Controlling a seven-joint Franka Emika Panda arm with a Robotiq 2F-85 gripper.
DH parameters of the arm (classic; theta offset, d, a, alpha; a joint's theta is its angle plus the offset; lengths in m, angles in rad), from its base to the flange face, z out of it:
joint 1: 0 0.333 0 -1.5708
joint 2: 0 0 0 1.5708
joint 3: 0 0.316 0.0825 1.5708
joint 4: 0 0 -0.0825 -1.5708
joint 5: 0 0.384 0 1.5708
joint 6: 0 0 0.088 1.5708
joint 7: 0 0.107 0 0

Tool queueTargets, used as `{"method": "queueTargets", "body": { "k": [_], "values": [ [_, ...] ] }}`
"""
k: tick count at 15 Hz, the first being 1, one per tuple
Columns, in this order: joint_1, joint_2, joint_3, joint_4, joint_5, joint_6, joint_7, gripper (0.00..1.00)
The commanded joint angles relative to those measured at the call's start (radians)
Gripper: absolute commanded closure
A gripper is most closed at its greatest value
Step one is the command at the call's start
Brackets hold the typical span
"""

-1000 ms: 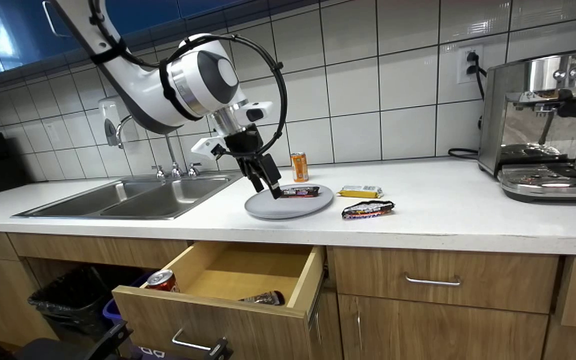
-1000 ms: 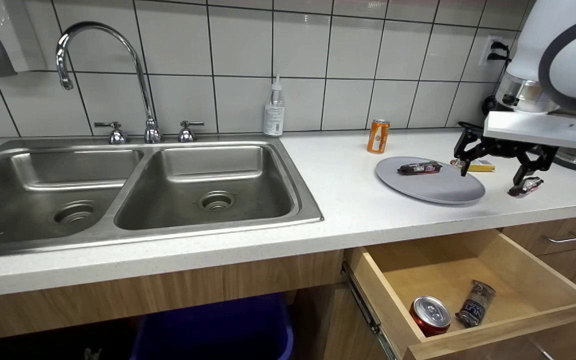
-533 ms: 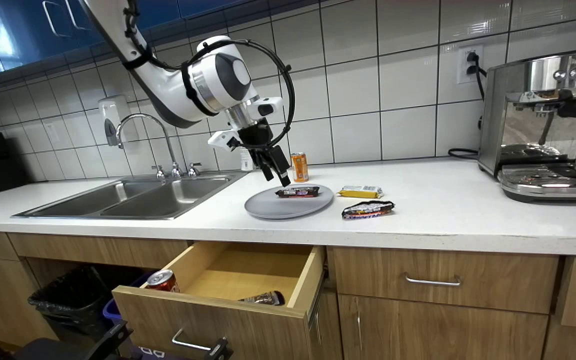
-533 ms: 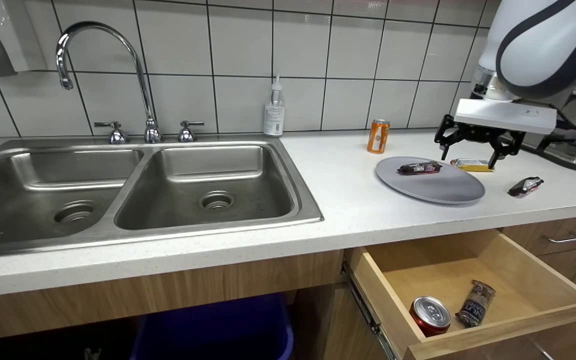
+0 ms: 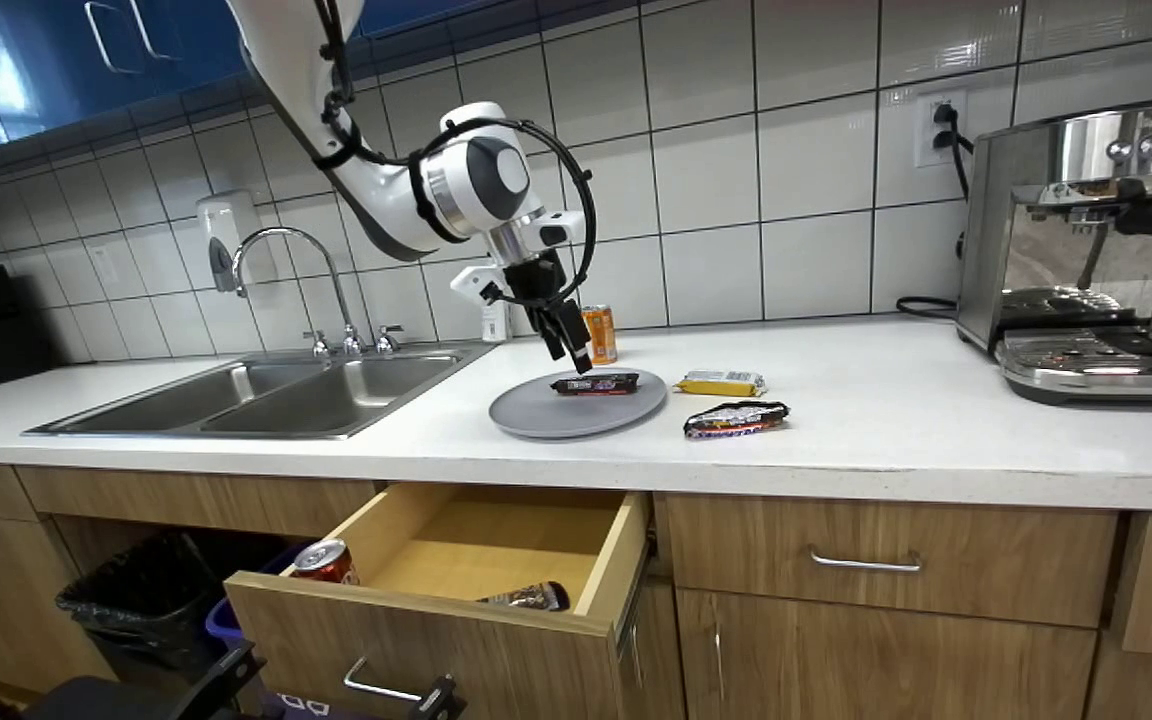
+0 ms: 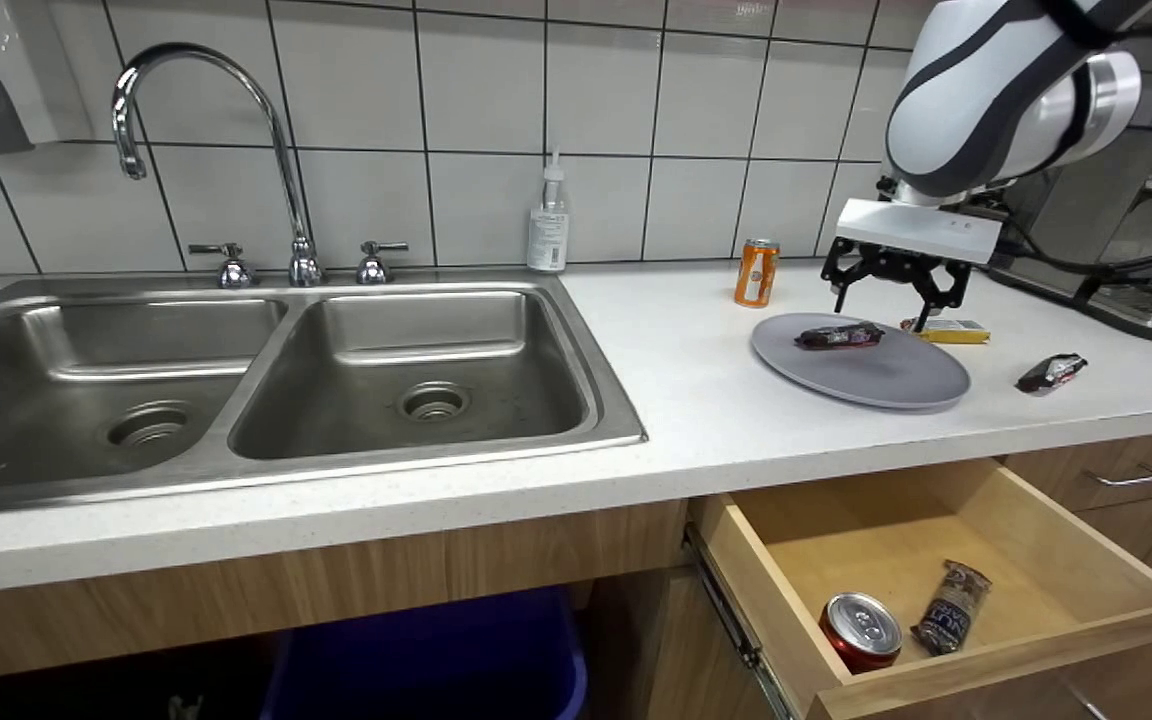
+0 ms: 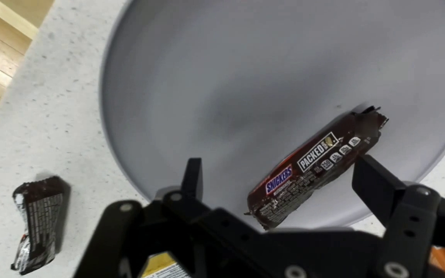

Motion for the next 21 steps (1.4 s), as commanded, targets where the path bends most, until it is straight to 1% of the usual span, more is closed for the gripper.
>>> {"method": "queueTargets", "body": {
  "k": [1,6,11,15,21],
  "values": [
    [0.008,0.107,-0.004,0.156,0.052,-0.077,0.015,0.00],
    [0.008,0.209,-0.007,0.295,0.097,-0.141,0.020,0.00],
    [0.000,0.274,-0.008,0.391,0.125,-0.191,0.025,0.00],
    [-0.002,0.302,-0.012,0.430,0.135,-0.215,0.031,0.00],
    [-0.004,0.322,-0.019,0.449,0.133,-0.240,0.037,0.00]
  ]
}}
